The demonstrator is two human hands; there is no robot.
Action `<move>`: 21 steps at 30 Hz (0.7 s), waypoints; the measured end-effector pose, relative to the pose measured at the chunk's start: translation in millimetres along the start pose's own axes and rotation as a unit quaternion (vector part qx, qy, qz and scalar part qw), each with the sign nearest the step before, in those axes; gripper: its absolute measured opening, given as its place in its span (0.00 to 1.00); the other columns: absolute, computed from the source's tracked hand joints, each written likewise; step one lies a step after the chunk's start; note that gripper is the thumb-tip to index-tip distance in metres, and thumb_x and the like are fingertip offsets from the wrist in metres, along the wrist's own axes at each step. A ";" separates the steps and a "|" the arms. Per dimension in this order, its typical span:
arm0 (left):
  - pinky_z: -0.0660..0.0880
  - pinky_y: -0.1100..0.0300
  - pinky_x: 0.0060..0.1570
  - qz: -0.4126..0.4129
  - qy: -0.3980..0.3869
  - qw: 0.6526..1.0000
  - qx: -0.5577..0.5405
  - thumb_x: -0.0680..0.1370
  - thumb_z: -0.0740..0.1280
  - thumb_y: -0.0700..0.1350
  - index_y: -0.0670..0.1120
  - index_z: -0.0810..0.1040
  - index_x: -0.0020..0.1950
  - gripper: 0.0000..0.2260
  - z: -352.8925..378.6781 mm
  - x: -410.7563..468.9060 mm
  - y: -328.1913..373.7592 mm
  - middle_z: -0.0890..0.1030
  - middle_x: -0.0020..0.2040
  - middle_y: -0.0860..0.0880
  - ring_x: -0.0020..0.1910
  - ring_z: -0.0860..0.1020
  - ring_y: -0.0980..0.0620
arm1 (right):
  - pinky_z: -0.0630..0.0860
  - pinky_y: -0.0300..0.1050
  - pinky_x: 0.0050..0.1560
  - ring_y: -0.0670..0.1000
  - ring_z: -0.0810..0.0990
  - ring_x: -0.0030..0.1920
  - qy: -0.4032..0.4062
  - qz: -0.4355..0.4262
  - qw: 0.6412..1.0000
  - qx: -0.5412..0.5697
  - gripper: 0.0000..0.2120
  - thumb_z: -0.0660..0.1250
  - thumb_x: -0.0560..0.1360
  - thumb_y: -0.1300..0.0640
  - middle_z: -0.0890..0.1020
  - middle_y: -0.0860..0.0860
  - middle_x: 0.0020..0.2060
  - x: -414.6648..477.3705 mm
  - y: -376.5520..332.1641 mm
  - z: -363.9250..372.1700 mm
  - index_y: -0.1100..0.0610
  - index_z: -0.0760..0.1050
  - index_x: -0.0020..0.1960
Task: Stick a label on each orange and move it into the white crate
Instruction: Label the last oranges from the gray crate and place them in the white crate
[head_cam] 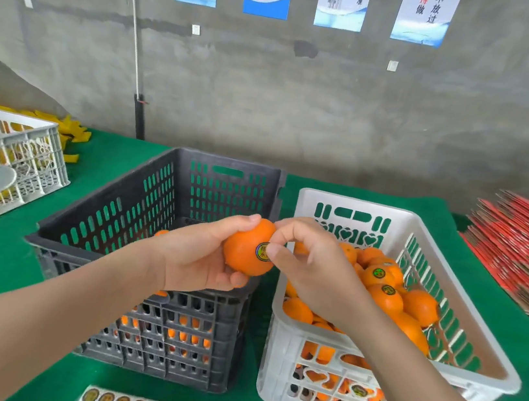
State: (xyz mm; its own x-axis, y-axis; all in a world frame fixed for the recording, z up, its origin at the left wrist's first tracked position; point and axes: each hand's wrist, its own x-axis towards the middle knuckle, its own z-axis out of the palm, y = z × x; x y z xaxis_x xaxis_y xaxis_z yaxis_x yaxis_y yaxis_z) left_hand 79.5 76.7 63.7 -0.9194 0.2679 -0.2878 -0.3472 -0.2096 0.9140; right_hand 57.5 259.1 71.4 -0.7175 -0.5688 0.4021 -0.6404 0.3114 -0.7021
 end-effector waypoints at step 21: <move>0.68 0.65 0.22 -0.003 -0.026 0.999 -0.020 0.70 0.67 0.57 0.44 0.72 0.66 0.28 49.1 11.8 -17.4 0.78 0.45 0.43 0.27 0.71 0.51 | 0.75 0.33 0.43 0.38 0.75 0.50 0.174 0.053 0.980 0.078 0.25 0.70 0.71 0.55 0.73 0.39 0.50 -38.5 12.1 -6.0 0.41 0.61 0.59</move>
State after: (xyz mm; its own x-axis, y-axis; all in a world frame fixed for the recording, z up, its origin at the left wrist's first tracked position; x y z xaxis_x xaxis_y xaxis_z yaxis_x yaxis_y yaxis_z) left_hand 83.8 129.7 58.5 -0.9068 0.3182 -0.2764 -0.3602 -0.2444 0.9003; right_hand 75.7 289.4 51.0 -0.8449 -0.2376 0.4792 -0.5272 0.2192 -0.8210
